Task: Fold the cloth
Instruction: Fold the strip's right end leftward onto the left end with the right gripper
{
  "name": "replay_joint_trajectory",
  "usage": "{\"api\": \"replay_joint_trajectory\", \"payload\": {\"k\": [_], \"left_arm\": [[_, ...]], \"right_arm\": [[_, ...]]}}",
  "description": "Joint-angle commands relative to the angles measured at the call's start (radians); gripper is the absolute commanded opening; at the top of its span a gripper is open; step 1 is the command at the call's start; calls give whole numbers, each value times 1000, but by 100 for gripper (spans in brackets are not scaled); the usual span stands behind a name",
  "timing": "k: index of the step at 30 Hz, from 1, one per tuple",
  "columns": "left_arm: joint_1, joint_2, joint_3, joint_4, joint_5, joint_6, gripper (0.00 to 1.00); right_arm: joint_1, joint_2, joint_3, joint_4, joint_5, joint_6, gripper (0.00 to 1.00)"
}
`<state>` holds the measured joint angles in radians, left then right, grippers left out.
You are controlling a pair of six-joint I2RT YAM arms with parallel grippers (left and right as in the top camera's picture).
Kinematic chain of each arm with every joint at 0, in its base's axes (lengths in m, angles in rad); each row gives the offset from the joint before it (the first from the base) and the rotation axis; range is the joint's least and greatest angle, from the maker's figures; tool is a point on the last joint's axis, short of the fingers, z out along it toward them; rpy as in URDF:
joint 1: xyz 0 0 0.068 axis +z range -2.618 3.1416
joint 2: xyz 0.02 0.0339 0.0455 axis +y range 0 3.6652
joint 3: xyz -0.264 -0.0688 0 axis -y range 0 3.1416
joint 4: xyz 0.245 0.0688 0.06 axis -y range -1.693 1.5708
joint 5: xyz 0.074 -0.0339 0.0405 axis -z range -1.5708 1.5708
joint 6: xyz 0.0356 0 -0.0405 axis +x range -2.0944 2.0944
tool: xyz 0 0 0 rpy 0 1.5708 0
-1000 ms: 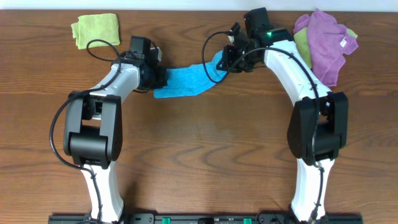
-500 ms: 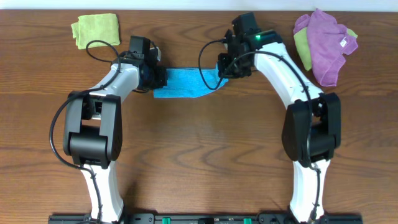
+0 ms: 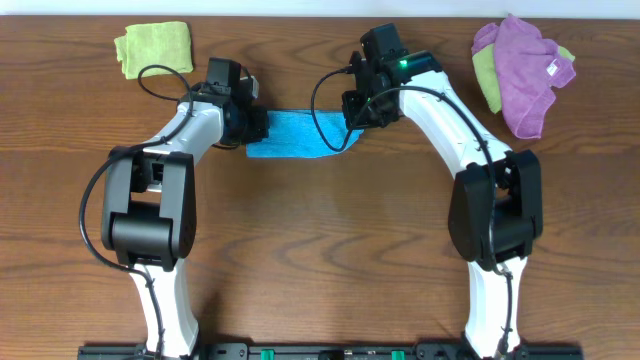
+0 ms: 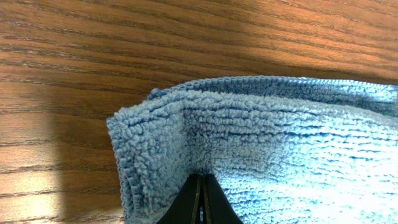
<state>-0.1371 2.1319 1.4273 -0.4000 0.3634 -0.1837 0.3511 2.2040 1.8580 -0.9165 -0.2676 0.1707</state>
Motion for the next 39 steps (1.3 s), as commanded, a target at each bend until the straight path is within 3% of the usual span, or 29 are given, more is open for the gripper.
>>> {"api": "replay_joint_trajectory", "payload": {"k": [1, 12, 26, 31, 39], "left_arm": [[6, 36, 8, -19, -2, -8, 6], [6, 36, 8, -19, -6, -23, 6], [8, 35, 11, -19, -6, -23, 6], [8, 32, 25, -31, -7, -23, 6], [10, 32, 45, -64, -6, -23, 5]], "right_arm": [[16, -34, 14, 12, 27, -30, 1], [95, -43, 31, 35, 49, -106, 1], [135, -43, 31, 69, 77, -104, 2], [135, -43, 31, 71, 212, -53, 2], [169, -43, 32, 79, 182, -56, 1]]}}
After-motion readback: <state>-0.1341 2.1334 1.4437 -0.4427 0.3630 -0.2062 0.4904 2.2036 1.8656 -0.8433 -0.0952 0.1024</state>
